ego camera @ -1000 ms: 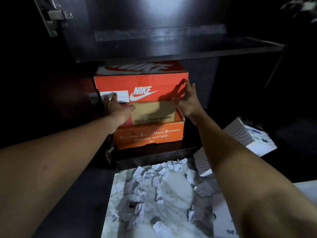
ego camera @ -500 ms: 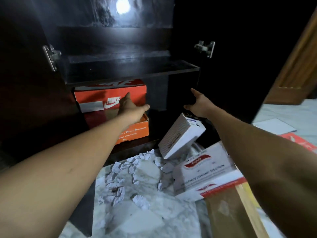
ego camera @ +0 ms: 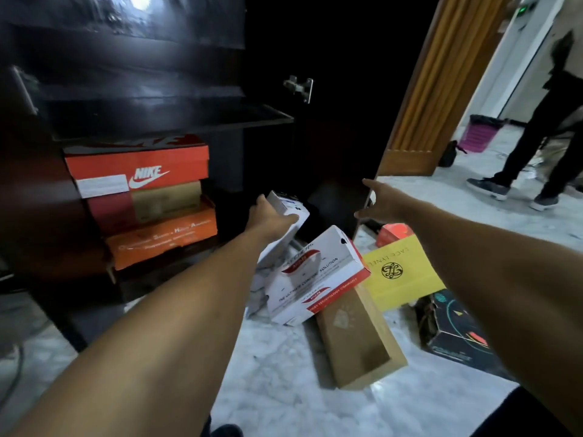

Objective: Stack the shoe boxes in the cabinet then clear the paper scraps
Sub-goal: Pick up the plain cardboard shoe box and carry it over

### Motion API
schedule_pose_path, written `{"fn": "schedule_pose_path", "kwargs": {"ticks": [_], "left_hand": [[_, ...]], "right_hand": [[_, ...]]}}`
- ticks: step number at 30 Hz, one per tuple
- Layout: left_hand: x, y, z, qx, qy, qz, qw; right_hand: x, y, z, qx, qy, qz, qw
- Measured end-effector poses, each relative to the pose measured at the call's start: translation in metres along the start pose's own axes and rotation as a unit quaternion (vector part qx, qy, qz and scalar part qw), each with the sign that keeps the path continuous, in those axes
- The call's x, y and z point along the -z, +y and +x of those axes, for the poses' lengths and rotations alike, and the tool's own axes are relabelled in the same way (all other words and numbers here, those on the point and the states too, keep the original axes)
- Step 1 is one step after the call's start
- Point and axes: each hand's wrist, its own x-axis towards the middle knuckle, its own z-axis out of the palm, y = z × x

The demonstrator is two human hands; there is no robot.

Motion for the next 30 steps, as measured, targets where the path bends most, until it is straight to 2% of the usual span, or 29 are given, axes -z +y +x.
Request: {"fn": "schedule_pose_path", "kwargs": {"ticks": [4,8,11,15,19,22,26,30], "left_hand": [[-0.036,-0.01,0.006,0.004,-0.036,0.012,0.999],[-0.066,-0.043,0.011,0.046,-0.047,0.033,0.997],[-0.096,-0.091,0.002,0.068,-0.076,-0.001,0.995],[-0.122,-0.166,-0.014,0.105,-0.089,-0.054,0.989],[-0.151,-0.235,-0.016,0.149,-0.096,-0.026,0.984],[-0.173,-0.223,-0.039,0.173,-0.106,-0.007,0.979],[-0.203,-0.203,-0.05,0.205,-0.066,-0.001,0.977],[-0.22,-0.199,-0.054,0.201,-0.004,0.009,0.98]], "right_hand": [[-0.006,0.034,-0.025,-0.032,-0.044,-0.009,0.998],[-0.05,0.082,-0.029,-0.072,-0.088,0.033,0.993],[-0.09,0.11,-0.022,-0.094,-0.119,0.076,0.985],[-0.128,0.132,-0.016,-0.107,-0.107,0.106,0.983],[-0.173,0.157,-0.038,-0.147,-0.139,0.126,0.971],[-0.204,0.171,-0.062,-0.172,-0.153,0.143,0.962],[-0.219,0.175,-0.077,-0.171,-0.126,0.174,0.961],[-0.233,0.166,-0.106,-0.177,-0.002,0.154,0.972]]}}
